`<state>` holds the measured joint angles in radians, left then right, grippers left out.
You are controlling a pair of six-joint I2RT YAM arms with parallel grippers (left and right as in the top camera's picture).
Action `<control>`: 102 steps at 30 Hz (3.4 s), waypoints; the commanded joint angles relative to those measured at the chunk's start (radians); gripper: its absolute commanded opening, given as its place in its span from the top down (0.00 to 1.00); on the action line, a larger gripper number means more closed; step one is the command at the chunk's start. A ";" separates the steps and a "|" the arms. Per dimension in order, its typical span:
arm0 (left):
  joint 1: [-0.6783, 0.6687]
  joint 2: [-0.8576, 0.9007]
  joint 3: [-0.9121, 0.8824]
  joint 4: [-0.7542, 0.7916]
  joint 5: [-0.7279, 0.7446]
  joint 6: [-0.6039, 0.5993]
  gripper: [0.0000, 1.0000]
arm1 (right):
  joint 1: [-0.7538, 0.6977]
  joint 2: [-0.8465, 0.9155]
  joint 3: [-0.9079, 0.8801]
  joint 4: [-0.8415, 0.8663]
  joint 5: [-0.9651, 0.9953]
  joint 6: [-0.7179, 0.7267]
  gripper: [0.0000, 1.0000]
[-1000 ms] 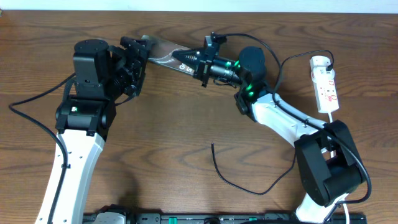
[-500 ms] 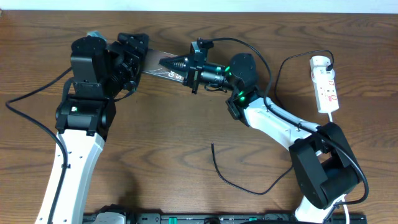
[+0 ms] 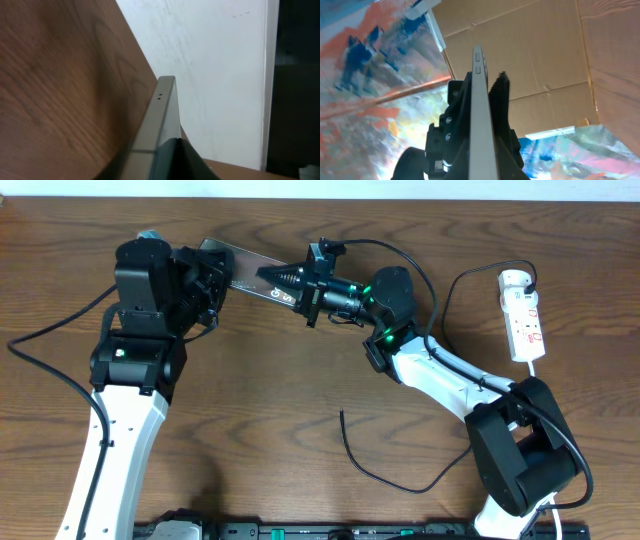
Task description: Plug charger to phone and switch on socket
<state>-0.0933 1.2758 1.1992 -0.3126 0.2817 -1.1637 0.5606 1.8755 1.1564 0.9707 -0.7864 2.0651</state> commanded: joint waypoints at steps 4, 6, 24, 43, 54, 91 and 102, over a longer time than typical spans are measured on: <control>-0.002 0.000 0.009 0.031 -0.007 0.027 0.92 | 0.030 -0.007 0.010 0.006 -0.043 -0.014 0.99; -0.002 0.000 0.009 0.043 -0.006 0.027 0.93 | 0.032 -0.007 0.010 0.006 -0.044 -0.014 0.99; 0.004 0.000 0.009 0.050 -0.006 0.027 0.93 | 0.032 -0.007 0.010 0.006 -0.035 -0.016 0.01; 0.363 0.000 0.009 0.117 0.425 0.061 0.93 | -0.135 -0.007 0.010 -0.027 -0.056 -0.363 0.01; 0.519 0.132 0.009 0.375 1.027 0.083 0.93 | -0.260 -0.007 0.122 -0.742 -0.185 -1.088 0.01; 0.293 0.494 0.000 0.312 1.172 0.570 0.93 | 0.245 -0.007 0.073 -1.958 0.618 -1.390 0.19; 0.296 0.494 0.000 0.314 1.172 0.587 0.93 | 0.300 -0.007 0.006 -1.883 0.686 -1.265 0.35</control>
<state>0.1974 1.7714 1.1984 0.0002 1.4330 -0.5930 0.8597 1.8740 1.1675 -0.9161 -0.1429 0.7540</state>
